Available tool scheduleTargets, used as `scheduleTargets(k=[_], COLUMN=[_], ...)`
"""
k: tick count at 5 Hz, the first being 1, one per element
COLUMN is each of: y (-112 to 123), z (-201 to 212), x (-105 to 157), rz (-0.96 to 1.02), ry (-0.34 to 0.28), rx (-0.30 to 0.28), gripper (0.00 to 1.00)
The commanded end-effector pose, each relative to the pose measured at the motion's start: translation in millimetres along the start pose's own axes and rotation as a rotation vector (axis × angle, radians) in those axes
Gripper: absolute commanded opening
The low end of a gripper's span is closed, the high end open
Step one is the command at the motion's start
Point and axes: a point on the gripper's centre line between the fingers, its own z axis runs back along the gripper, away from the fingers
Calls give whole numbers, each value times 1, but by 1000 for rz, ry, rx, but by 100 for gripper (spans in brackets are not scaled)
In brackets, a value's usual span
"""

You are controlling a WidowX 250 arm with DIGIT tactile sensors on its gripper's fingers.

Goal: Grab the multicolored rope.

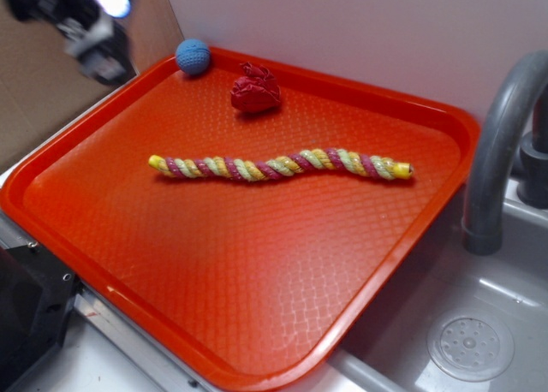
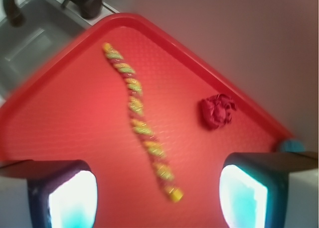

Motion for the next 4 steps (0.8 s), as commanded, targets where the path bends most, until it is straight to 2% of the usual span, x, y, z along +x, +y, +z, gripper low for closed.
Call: scheduleTargets(k=[1, 2, 3, 4], y=[-3, -11, -27, -38], z=[-70, -97, -119, -134], x=[23, 26, 27, 24], rz=[-101, -135, -191, -211], ry=[1, 54, 84, 140], rx=[-131, -146, -184, -169], gripper=[100, 100, 100, 100])
